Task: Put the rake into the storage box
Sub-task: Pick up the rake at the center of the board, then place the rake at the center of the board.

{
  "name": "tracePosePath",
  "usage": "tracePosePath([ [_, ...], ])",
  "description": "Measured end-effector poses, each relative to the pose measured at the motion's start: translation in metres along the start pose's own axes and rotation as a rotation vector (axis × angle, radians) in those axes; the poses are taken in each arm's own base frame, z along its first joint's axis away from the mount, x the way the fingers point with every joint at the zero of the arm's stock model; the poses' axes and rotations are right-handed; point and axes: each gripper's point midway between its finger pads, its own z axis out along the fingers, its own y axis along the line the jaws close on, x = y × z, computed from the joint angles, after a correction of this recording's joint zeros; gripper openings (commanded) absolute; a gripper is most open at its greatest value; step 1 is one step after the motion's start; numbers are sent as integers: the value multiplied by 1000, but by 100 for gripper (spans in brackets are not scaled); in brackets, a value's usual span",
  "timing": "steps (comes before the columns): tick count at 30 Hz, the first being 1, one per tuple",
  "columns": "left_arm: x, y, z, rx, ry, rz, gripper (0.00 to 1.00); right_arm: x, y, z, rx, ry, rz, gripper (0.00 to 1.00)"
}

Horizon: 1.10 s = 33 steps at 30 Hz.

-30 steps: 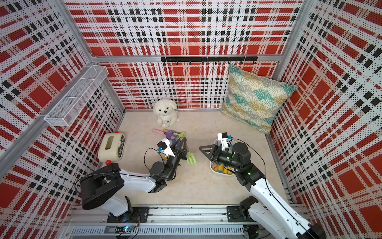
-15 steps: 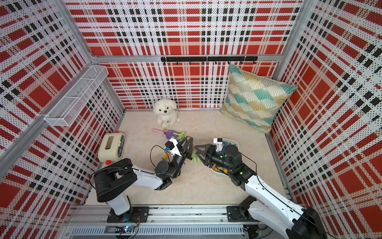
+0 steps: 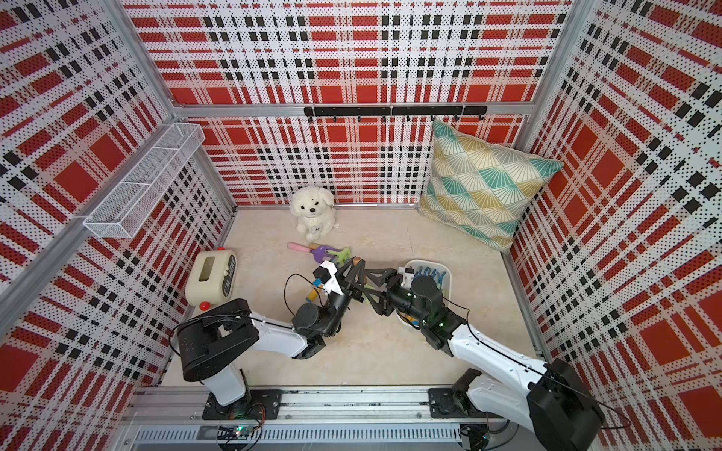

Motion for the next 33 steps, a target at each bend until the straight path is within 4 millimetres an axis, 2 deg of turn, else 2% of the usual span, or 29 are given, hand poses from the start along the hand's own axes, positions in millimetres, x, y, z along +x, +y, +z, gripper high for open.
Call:
tracePosePath([
  [2, 0, 0, 0, 2, 0, -2, 0, -2, 4, 0, -20, -16, 13, 56],
  [6, 0, -2, -7, 27, 16, -7, 0, -13, 4, -3, -30, -62, 38, 55],
  [10, 2, -10, -21, 78, 45, -42, 0, -46, -1, -5, -14, -150, 36, 54],
  [14, -2, -10, -26, 111, 53, -104, 0, -72, -11, 4, 95, -179, -70, 56],
  [16, -10, -1, -21, 109, 49, -162, 0, -74, -1, 9, 148, -176, -189, 60],
  [18, -17, 13, -12, 85, 70, -205, 0, -71, 18, 9, 173, -171, -338, 63],
  [21, -20, 29, 4, 39, 136, -230, 0, -67, 41, -2, 208, -194, -570, 68],
  [24, -3, 35, 16, 12, 279, -217, 0, -67, 39, -19, 278, -207, -754, 71],
  [27, 28, 43, 23, -6, 477, -178, 0, -71, 21, -25, 374, -177, -878, 71],
  [30, 65, 67, 27, -76, 686, -111, 0, -73, -2, -25, 467, -123, -954, 72],
  [33, 95, 95, 13, -149, 853, -30, 0, -73, -24, -24, 550, -71, -1007, 72],
])
